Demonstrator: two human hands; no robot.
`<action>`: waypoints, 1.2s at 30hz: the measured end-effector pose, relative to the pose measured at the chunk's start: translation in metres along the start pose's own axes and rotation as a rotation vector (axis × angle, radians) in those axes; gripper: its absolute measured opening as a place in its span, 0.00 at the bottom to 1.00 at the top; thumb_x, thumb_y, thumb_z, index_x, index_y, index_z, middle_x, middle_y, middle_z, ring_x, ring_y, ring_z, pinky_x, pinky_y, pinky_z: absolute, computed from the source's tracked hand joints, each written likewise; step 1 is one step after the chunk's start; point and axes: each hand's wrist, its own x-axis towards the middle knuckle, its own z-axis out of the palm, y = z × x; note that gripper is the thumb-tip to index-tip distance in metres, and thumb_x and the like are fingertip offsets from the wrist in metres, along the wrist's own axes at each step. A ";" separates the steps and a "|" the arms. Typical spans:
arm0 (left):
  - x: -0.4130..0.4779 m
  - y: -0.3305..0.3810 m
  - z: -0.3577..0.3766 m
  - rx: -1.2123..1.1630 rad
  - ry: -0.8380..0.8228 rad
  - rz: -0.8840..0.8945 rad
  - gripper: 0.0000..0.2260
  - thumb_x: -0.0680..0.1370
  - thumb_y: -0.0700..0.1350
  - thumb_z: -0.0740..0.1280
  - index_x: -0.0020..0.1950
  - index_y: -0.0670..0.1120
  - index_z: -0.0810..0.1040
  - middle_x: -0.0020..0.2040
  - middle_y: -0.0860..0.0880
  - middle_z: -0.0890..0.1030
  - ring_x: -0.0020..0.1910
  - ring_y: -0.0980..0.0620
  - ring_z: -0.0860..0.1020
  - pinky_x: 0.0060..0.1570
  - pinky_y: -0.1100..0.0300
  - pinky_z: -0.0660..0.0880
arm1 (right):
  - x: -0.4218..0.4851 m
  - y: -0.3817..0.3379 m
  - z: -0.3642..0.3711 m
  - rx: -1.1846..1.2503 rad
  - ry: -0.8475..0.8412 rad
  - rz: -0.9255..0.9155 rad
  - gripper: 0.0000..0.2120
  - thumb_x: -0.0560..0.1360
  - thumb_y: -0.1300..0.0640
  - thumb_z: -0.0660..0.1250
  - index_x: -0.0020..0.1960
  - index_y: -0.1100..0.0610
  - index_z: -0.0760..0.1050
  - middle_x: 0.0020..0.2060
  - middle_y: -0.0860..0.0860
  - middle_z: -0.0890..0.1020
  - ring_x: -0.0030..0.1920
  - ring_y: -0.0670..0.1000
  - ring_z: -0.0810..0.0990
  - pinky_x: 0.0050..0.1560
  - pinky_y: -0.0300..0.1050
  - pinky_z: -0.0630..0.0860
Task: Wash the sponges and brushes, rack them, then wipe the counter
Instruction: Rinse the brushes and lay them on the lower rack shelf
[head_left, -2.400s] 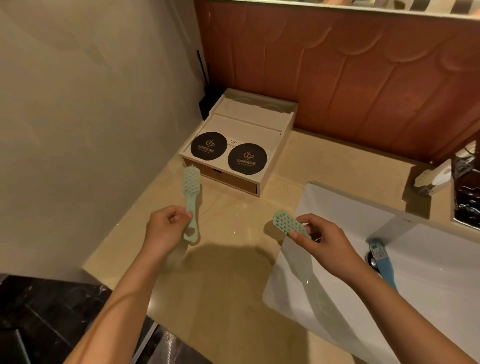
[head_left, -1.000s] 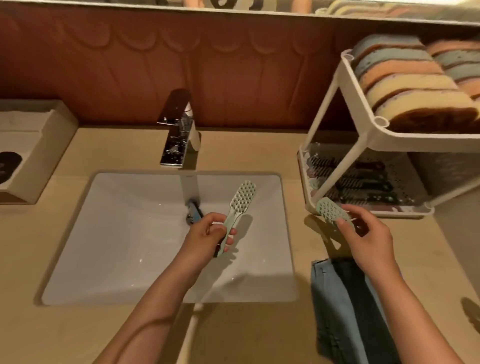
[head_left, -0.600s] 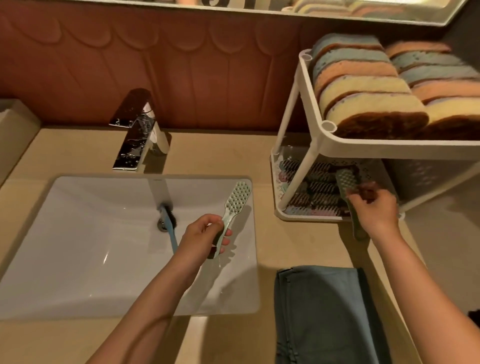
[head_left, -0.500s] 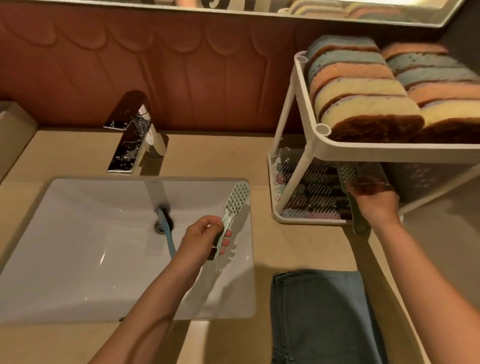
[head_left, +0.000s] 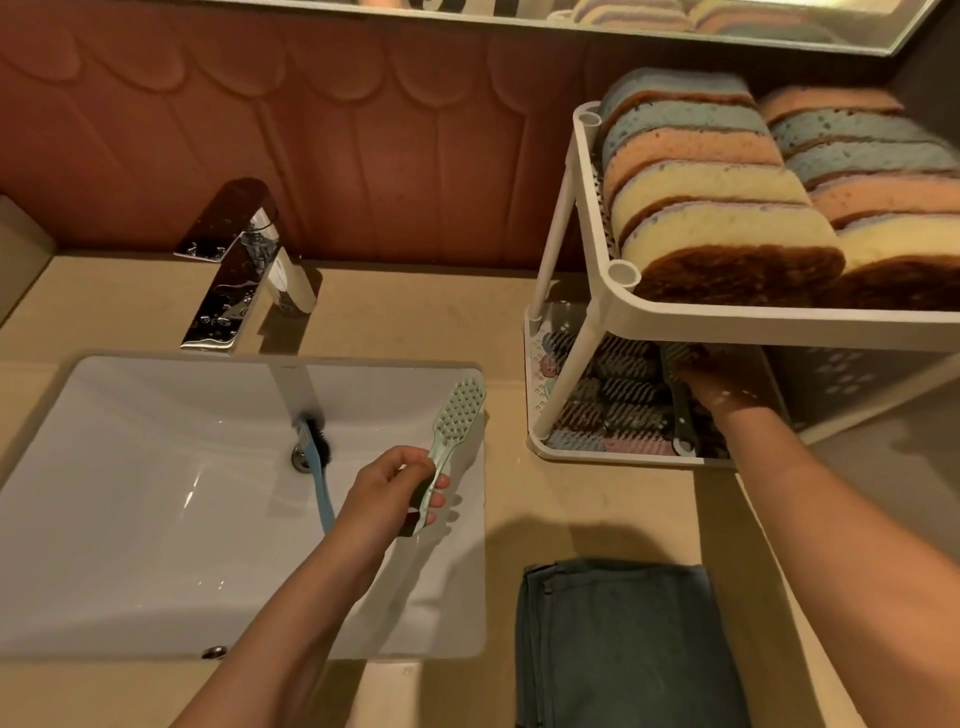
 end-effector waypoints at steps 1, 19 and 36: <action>0.000 -0.001 0.000 0.005 0.001 0.001 0.06 0.79 0.38 0.59 0.49 0.42 0.76 0.40 0.46 0.80 0.33 0.53 0.75 0.32 0.64 0.74 | 0.001 0.001 0.002 -0.054 -0.010 0.000 0.25 0.76 0.46 0.63 0.69 0.56 0.67 0.69 0.58 0.70 0.68 0.63 0.67 0.69 0.60 0.63; -0.013 -0.001 0.000 0.205 -0.151 0.052 0.08 0.80 0.41 0.59 0.45 0.46 0.76 0.42 0.48 0.81 0.36 0.54 0.77 0.32 0.66 0.71 | -0.107 -0.012 0.024 0.308 0.121 -0.145 0.08 0.76 0.55 0.65 0.50 0.60 0.77 0.47 0.55 0.80 0.48 0.52 0.76 0.51 0.44 0.70; -0.019 0.013 0.048 0.375 -0.330 0.138 0.05 0.79 0.39 0.62 0.51 0.41 0.75 0.41 0.44 0.78 0.30 0.60 0.76 0.27 0.70 0.70 | -0.191 -0.008 0.084 0.907 -0.072 -0.166 0.21 0.72 0.67 0.67 0.60 0.52 0.65 0.44 0.55 0.81 0.43 0.48 0.82 0.43 0.39 0.79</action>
